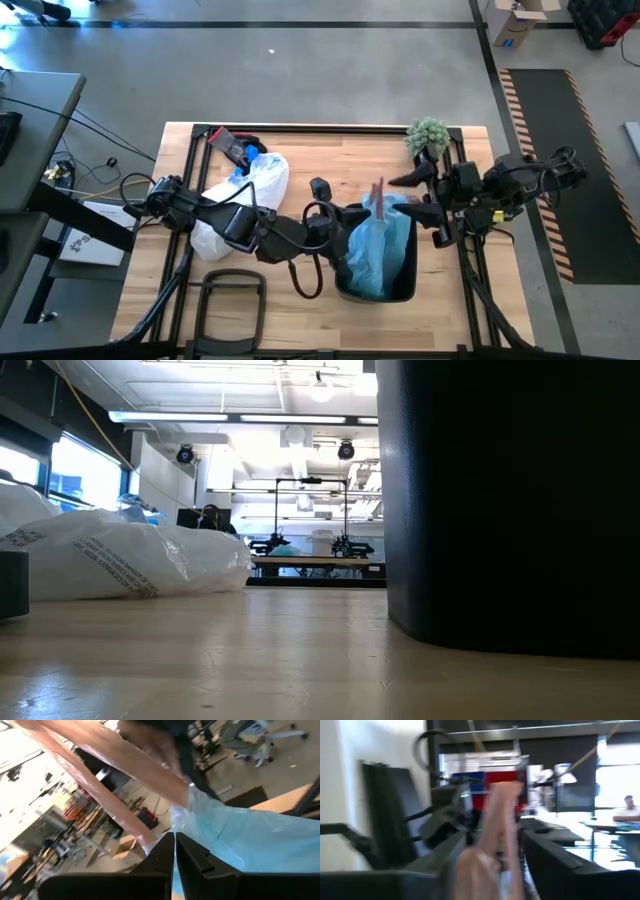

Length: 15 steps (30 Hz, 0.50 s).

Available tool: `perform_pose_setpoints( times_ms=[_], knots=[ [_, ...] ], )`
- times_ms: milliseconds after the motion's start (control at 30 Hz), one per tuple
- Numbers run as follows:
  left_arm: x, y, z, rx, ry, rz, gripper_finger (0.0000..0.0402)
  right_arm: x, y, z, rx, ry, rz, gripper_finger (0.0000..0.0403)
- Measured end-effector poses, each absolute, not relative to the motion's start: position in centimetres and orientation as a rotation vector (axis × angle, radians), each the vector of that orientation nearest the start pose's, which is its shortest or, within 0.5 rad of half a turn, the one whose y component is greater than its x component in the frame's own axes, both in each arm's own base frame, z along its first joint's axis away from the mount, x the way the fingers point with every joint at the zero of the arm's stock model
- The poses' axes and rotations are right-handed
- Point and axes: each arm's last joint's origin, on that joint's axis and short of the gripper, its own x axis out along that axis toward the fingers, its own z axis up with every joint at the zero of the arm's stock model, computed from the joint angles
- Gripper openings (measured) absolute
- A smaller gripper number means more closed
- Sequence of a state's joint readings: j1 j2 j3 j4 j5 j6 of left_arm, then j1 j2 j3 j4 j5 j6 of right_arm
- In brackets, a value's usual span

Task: Place trash/remove bag and relplace

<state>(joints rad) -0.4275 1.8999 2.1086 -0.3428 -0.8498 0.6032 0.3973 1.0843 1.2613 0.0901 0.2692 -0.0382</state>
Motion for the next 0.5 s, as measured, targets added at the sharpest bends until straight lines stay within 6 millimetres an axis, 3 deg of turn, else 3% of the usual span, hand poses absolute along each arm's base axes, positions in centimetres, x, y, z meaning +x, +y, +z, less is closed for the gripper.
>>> perform_pose_setpoints(
  times_ms=[133, 233, 500],
  knots=[
    [39.0, -15.5, 45.1, 0.672, 0.224, 0.341, 0.0, 21.1, 7.9, 45.9, 0.063, -0.215, 0.101, 0.0279],
    [39.1, -15.3, 45.1, 0.663, 0.225, 0.346, 0.0, 21.7, 8.0, 45.4, 0.091, -0.179, 0.133, 0.0315],
    [39.4, -14.7, 45.1, 0.643, 0.221, 0.335, 0.0, 23.6, 8.9, 44.0, 0.062, -0.118, 0.169, 0.0322]
  ],
)
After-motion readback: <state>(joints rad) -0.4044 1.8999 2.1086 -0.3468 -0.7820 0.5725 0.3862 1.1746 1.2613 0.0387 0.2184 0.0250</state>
